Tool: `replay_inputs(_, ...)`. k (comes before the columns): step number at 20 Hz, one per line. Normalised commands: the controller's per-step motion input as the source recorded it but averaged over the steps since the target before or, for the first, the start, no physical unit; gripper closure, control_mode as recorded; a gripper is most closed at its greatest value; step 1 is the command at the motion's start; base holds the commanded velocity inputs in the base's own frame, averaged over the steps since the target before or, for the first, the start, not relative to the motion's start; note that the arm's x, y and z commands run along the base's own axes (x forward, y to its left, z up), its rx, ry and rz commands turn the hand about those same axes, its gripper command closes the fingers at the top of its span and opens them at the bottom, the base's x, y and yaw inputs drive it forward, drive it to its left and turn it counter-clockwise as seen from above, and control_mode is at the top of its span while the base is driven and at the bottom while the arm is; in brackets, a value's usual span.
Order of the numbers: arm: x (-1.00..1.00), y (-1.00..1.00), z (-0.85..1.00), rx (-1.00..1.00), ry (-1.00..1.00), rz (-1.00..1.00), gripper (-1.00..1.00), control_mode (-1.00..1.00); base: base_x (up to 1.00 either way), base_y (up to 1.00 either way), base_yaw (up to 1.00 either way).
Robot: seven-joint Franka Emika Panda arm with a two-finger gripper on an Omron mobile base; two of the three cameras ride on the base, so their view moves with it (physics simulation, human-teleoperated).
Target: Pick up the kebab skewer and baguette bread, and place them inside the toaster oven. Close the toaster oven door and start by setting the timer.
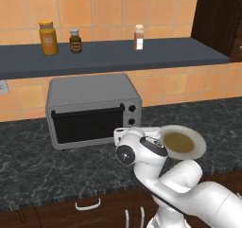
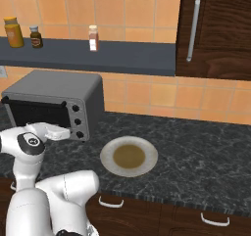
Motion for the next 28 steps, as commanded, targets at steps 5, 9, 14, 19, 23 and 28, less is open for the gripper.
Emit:
replay_inputs(5, 0.31, -0.38, -0.51, 0.0, -0.05, 0.12, -1.0, -1.0, 0.0, 0.0, 0.0)
replay_inputs(9, 0.3, -0.41, -0.52, 0.0, -0.06, 0.14, -1.0, -1.0, 0.0, 0.0, 0.0)
replay_inputs(14, 0.22, -0.34, -0.57, 0.0, -0.07, 0.14, -1.0, -1.0, 0.0, 0.0, 0.0)
replay_inputs(19, 0.12, -0.25, -0.63, 0.0, -0.03, 0.12, -1.0, -1.0, 0.0, 0.0, 0.0)
replay_inputs(23, 0.19, -0.27, -0.76, 0.0, 0.0, 0.1, -1.0, -1.0, 0.0, 0.0, 0.0)
replay_inputs(28, 0.23, -0.4, -0.69, 0.0, 0.0, 0.11, -1.0, -1.0, 0.0, 0.0, 0.0)
